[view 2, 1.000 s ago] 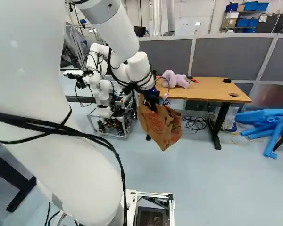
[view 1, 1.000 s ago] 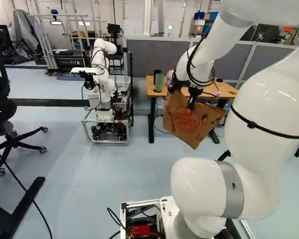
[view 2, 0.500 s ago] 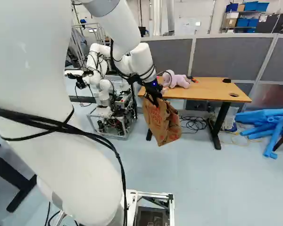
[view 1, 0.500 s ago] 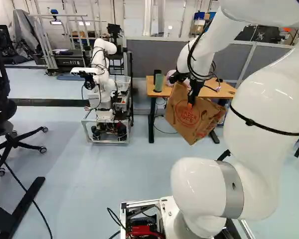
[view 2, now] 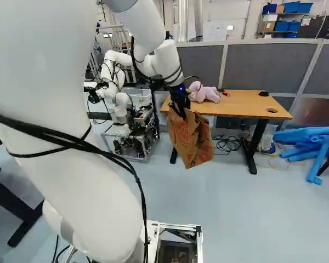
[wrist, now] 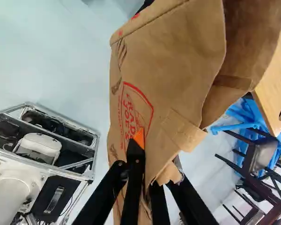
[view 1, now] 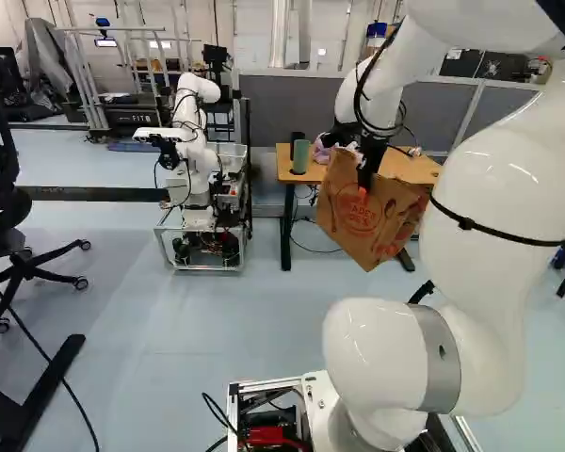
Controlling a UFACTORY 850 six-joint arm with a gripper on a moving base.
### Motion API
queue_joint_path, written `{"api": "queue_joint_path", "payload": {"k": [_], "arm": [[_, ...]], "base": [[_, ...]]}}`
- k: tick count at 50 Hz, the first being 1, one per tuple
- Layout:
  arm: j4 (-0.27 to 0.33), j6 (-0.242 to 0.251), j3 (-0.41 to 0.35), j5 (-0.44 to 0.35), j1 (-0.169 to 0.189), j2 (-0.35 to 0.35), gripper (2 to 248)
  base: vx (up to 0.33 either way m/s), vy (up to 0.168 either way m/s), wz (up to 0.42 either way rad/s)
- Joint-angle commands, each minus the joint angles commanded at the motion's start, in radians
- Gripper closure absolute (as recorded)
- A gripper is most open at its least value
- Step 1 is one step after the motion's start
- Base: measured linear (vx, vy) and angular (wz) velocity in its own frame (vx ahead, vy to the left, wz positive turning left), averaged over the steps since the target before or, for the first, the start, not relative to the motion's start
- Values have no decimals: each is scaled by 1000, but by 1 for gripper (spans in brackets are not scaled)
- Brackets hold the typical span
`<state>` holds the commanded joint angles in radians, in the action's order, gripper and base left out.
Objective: Pick up the bag on the ground and place it on the table
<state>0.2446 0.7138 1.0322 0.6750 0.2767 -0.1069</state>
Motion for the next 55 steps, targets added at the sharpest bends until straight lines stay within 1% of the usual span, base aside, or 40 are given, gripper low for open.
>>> {"api": "queue_joint_path", "payload": {"k": [15,31,44,55], "arm": [[13,0,80,100,19,-29,229],[17,0,164,183,47,-59,229],[12,0,235,254,74,-84,229],[-7,0,297,316,97,-106,229]], "base": [[0,0,0],[0,0,0],[0,0,0],[0,0,0]]}}
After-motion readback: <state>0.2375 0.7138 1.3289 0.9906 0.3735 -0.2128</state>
